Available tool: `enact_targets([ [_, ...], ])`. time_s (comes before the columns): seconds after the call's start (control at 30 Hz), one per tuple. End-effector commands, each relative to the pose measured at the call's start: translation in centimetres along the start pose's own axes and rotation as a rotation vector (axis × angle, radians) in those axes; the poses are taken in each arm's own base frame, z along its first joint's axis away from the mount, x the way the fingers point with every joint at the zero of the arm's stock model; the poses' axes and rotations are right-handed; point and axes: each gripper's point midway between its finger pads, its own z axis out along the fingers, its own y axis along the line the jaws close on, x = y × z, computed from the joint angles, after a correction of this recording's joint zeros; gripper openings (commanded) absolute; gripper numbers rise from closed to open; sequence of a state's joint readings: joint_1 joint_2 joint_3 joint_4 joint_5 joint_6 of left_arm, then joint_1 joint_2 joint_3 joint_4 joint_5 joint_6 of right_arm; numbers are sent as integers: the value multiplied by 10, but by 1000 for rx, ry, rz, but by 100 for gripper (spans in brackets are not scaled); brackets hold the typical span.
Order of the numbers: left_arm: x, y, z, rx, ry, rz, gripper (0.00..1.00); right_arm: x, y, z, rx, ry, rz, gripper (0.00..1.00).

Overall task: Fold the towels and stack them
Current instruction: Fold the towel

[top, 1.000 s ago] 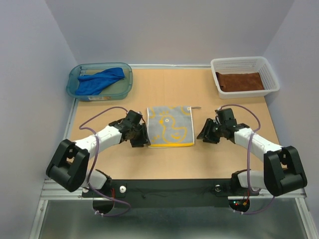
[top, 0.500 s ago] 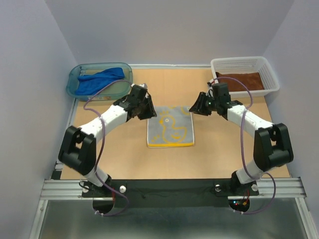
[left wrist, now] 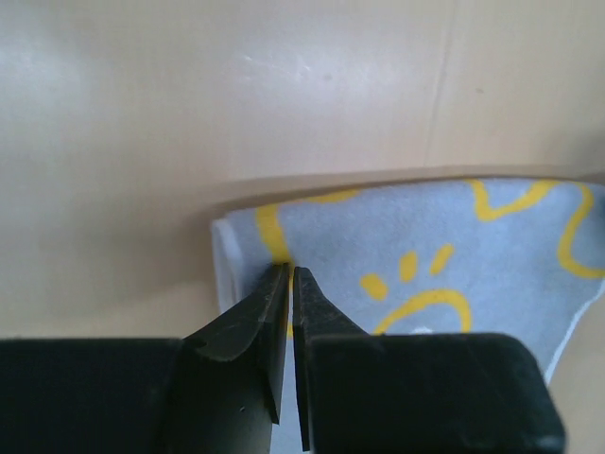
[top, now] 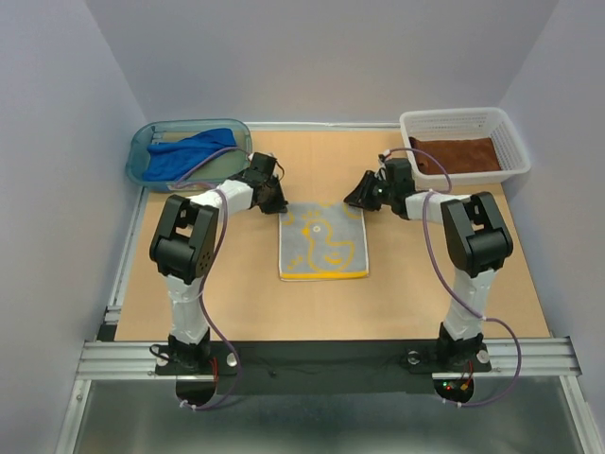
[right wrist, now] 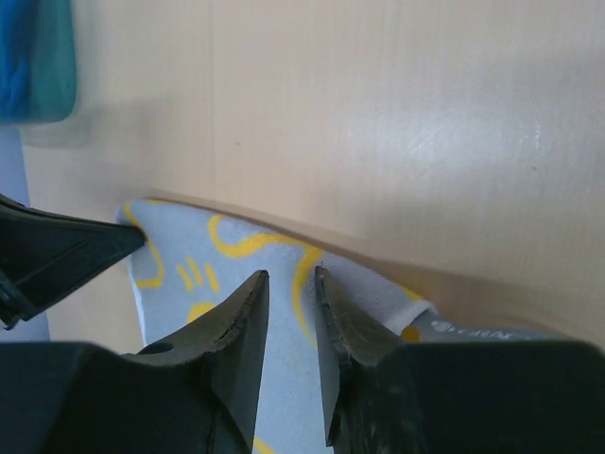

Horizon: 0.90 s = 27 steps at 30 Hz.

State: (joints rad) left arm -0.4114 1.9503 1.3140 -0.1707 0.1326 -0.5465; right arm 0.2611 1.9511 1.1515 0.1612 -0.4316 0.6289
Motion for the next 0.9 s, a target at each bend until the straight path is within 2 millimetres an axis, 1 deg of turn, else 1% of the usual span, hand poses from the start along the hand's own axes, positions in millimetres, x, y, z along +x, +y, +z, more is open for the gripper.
enact_targets([
  [0.0, -2, 15, 10, 22, -8, 0, 18, -1, -13, 8, -30, -77, 24, 29],
  [0.07, 6, 22, 15, 14, 5, -10, 18, 4, -28, 7, -14, -81, 44, 28],
  [0.1, 15, 29, 17, 8, 24, -19, 18, 12, -39, 7, 5, -80, 49, 28],
  [0.13, 17, 33, 18, 6, 27, -25, 18, 10, -47, 4, 20, -90, 53, 27],
  [0.17, 25, 38, 19, -3, 45, -30, 18, 11, -53, 3, 35, -93, 55, 27],
  [0.2, 28, 40, 18, -5, 56, -36, 17, 9, -55, -1, 40, -102, 59, 27],
  [0.23, 29, 44, 16, -10, 58, -43, 17, 3, -56, -5, 37, -115, 49, 27],
  [0.27, 34, 49, 15, -18, 66, -47, 18, -2, -54, -8, 32, -127, 35, 28],
  [0.3, 30, 46, 10, -10, 53, -43, 18, -7, -50, -11, 28, -138, 17, 28],
  [0.33, 29, 46, 7, -9, 50, -42, 18, -23, -38, -17, 14, -170, -31, 28],
  [0.37, 26, 44, 4, -5, 42, -37, 21, -28, -35, -20, 18, -177, -54, 29],
  [0.4, 22, 41, -1, 1, 31, -30, 22, -30, -33, -23, 34, -162, -67, 30],
  [0.47, 11, 34, -15, 17, 2, -7, 26, -48, -20, -32, 31, -184, -155, 34],
  [0.5, 0, 26, -26, 33, -31, 7, 30, -47, -19, -35, 42, -167, -174, 36],
  [0.53, -4, 27, -32, 24, -43, 32, 32, -53, -15, -41, 42, -172, -245, 39],
  [0.57, -8, 25, -38, 24, -56, 45, 37, -56, -12, -44, 45, -167, -280, 40],
  [0.6, -18, 20, -50, 33, -90, 68, 40, -55, -8, -47, 43, -138, -311, 42],
  [0.63, -21, 23, -56, 11, -102, 102, 44, -57, -6, -50, 35, -123, -400, 47],
  [0.67, -24, 24, -62, 5, -117, 123, 51, -57, -3, -52, 25, -106, -444, 49],
  [0.7, -29, 23, -73, 2, -146, 147, 54, -58, 5, -54, -3, -79, -484, 50],
  [0.73, -32, 28, -78, -24, -161, 189, 59, -54, 3, -55, -5, -42, -548, 52],
  [0.77, -34, 30, -83, -36, -177, 206, 65, -53, 5, -56, -14, -23, -574, 52],
  [0.8, -36, 31, -91, -43, -196, 227, 79, -45, 3, -55, -31, 32, -590, 52],
  [0.83, -38, 35, -94, -62, -209, 250, 86, -52, 9, -55, -43, 30, -623, 53],
  [0.87, -38, 38, -97, -73, -216, 288, 94, -53, 8, -53, -49, 45, -665, 53],
])
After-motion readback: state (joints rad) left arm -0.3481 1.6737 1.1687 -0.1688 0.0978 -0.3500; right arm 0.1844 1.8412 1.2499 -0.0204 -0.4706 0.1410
